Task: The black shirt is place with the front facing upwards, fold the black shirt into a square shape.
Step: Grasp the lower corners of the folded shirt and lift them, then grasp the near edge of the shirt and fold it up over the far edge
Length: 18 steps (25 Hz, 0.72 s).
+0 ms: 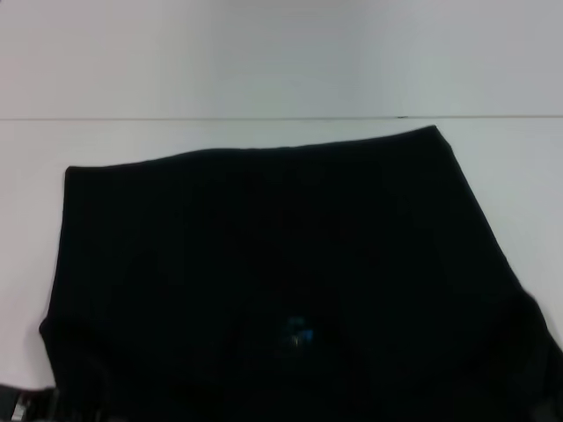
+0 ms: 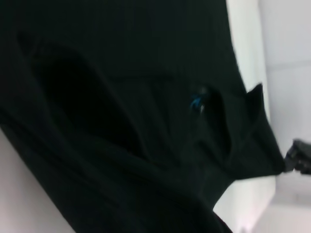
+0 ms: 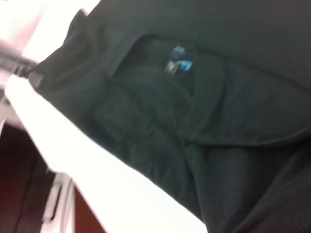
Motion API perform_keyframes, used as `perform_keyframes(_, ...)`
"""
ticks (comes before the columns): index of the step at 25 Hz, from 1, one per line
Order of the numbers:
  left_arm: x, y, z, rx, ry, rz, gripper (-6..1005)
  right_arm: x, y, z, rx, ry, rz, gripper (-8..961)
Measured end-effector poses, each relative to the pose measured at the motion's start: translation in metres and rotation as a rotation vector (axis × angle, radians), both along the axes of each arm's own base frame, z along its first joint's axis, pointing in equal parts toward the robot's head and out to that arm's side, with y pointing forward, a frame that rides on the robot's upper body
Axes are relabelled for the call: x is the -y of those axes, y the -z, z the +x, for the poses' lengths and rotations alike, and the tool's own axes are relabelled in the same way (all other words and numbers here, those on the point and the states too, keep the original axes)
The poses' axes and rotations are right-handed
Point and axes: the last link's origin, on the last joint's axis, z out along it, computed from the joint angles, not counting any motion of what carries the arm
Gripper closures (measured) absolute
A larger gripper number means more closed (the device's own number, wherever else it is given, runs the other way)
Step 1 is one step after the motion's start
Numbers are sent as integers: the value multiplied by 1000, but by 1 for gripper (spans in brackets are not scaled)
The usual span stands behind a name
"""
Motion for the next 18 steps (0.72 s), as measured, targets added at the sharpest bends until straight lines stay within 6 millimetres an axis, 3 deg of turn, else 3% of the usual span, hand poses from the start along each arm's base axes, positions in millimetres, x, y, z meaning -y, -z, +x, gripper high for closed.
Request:
perform_keyframes(5, -3, -3, 3, -32, 29, -48, 940, 5, 9, 3, -2, -1, -46, 937)
perform_keyframes(10, -23, -8, 10, -18, 38, 45, 938, 0, 11, 0, -34, -8, -12, 937)
perform_keyframes(18, -73, -33, 17, 29, -41, 352, 935, -39, -3, -12, -199, 76, 275, 938)
